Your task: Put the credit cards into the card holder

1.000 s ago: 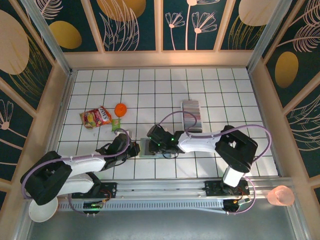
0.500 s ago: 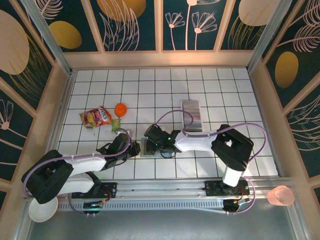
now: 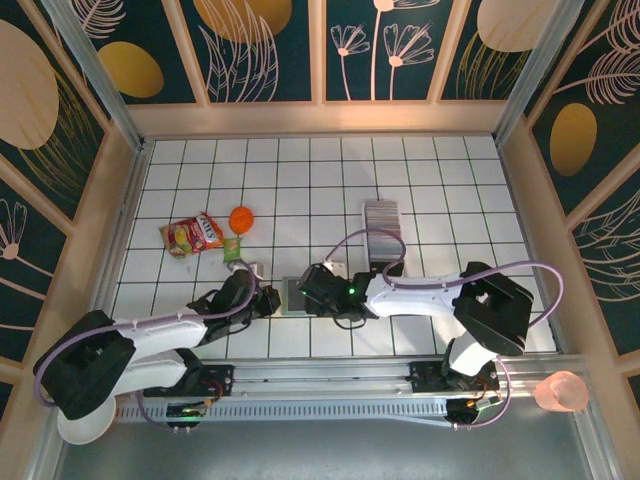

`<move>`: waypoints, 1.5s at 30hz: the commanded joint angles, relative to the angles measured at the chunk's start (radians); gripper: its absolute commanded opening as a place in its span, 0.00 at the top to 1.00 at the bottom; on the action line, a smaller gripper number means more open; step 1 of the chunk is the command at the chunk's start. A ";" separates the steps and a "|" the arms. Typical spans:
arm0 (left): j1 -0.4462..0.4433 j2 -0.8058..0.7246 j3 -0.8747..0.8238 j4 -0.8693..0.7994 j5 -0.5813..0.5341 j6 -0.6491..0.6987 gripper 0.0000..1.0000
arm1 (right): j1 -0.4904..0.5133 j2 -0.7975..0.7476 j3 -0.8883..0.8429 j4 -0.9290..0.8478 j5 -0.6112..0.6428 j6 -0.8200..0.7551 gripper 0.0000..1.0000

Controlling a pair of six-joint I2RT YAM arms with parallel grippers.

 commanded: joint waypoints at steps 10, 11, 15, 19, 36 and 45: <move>-0.006 -0.088 -0.058 0.020 -0.014 -0.040 0.93 | 0.010 0.044 0.003 -0.053 0.097 0.063 0.55; -0.007 -0.100 -0.060 0.015 -0.020 -0.042 0.92 | 0.011 0.047 0.001 -0.046 0.092 0.058 0.55; -0.006 -0.123 -0.065 0.016 -0.025 -0.045 0.92 | 0.011 0.067 0.006 -0.021 0.076 0.052 0.54; -0.007 -0.104 -0.069 0.044 0.000 -0.053 0.92 | 0.012 0.094 0.010 0.040 0.042 0.052 0.54; -0.007 -0.039 -0.072 0.069 0.005 -0.057 0.94 | 0.012 0.100 0.016 0.262 -0.028 0.060 0.51; -0.007 -0.108 -0.087 0.005 -0.063 -0.078 0.95 | 0.026 0.082 -0.002 0.420 -0.066 0.043 0.51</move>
